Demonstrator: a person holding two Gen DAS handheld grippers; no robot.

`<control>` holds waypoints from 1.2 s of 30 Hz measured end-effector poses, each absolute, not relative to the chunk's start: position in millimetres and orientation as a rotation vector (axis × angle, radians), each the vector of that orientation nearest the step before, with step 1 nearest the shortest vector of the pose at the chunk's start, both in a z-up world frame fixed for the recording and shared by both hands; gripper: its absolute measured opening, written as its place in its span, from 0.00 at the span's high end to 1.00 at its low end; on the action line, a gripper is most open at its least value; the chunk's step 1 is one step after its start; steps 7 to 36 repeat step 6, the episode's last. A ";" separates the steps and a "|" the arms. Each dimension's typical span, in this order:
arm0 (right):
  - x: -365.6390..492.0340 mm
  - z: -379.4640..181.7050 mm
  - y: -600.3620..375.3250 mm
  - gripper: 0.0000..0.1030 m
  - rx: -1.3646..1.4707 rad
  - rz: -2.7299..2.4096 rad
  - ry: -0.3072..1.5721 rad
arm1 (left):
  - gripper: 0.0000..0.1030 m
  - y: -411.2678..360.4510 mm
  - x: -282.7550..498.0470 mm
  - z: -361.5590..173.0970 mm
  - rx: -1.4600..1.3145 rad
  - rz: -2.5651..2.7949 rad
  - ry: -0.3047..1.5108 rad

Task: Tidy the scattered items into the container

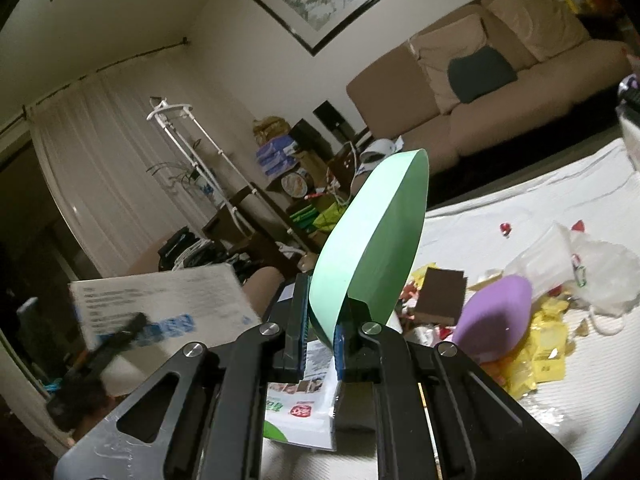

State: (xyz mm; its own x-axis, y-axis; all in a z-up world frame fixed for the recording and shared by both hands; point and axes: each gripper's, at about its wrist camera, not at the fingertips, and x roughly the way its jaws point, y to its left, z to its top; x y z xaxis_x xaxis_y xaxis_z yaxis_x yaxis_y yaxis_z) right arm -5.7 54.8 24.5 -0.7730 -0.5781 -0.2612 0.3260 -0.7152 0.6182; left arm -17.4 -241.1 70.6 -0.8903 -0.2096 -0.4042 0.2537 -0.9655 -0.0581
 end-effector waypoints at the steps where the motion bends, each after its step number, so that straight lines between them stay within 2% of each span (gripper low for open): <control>1: -6.5 23.4 53.5 0.91 0.614 -2.439 -0.764 | 0.84 -243.2 -27.8 64.8 0.656 -2.823 0.167; 6: -11.1 12.6 52.2 0.91 0.655 -2.416 -0.783 | 0.84 -254.6 -59.3 56.4 0.728 -2.801 0.153; 36: -11.1 12.6 52.2 0.91 0.655 -2.416 -0.783 | 0.84 -254.6 -59.3 56.4 0.728 -2.801 0.153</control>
